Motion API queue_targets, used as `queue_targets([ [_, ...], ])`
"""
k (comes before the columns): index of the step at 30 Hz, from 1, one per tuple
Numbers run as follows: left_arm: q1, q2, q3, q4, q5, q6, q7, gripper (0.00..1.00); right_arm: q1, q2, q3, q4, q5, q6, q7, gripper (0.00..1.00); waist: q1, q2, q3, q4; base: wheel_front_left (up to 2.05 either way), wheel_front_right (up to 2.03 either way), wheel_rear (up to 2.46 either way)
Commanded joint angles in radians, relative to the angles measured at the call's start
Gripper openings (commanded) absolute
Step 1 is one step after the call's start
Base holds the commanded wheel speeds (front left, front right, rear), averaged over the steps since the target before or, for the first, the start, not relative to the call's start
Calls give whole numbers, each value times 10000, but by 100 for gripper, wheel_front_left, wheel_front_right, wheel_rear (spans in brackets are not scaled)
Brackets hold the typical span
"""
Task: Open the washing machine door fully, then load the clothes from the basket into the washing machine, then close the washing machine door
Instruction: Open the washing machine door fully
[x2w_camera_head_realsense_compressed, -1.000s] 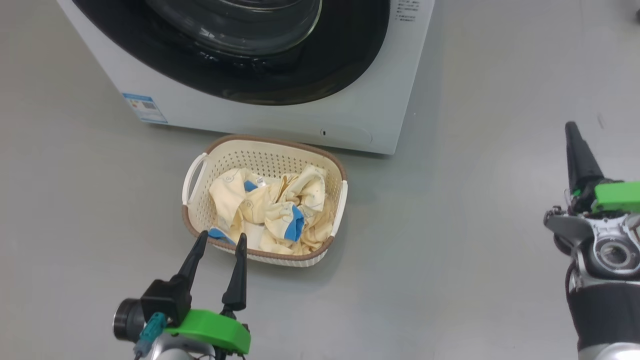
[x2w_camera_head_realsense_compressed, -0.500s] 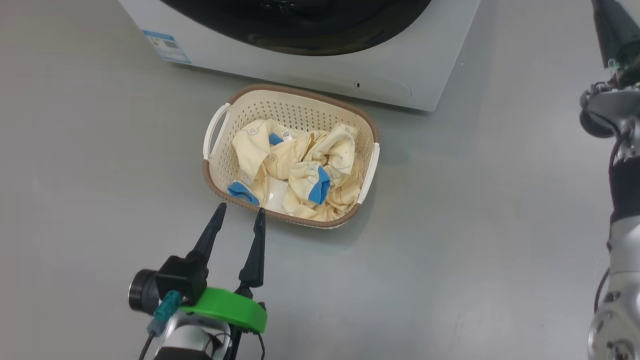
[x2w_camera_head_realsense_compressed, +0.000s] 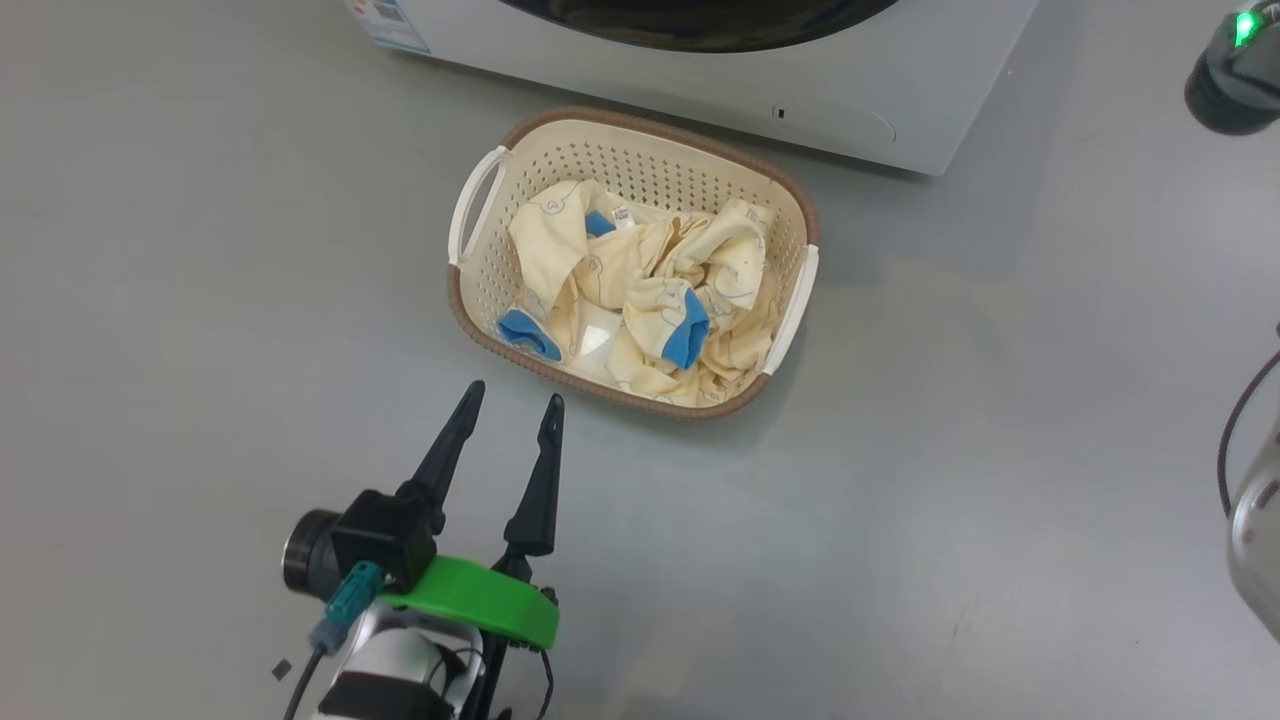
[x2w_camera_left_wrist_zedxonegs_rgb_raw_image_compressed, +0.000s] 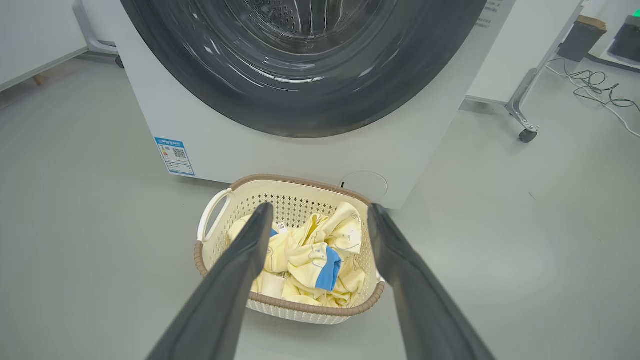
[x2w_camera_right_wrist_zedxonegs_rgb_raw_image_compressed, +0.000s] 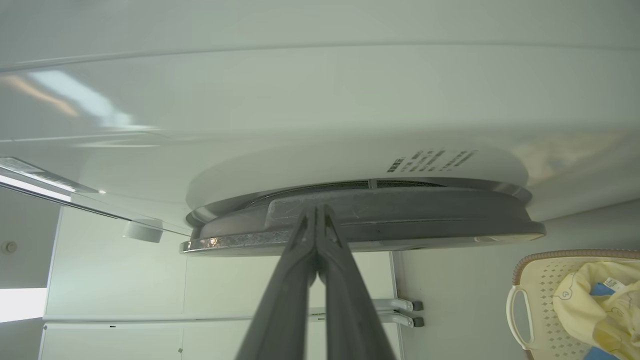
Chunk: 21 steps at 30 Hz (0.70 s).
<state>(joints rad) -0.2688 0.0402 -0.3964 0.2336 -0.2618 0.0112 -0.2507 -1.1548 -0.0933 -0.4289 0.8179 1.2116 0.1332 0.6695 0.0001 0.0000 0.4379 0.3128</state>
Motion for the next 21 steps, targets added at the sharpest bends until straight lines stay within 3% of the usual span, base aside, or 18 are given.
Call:
queue_targets([
  [1, -256, 101, 242, -306, -89, 97, -111, 100, -739, 59, 76, -195, -116, -25, 239, 0, -1, 0, 117, 94, 0, 0, 0],
  [9, -488, 101, -69, -356, -394, 214, -111, 100, -2128, 38, -55, 878, -1239, -25, 908, 0, -1, 0, 439, 436, 0, 0, 0],
  [21, -741, 101, -429, -432, -727, 395, -111, 100, -3277, 104, -467, 1918, -2642, -25, 781, 0, -1, 0, 768, 830, 0, 0, 0],
])
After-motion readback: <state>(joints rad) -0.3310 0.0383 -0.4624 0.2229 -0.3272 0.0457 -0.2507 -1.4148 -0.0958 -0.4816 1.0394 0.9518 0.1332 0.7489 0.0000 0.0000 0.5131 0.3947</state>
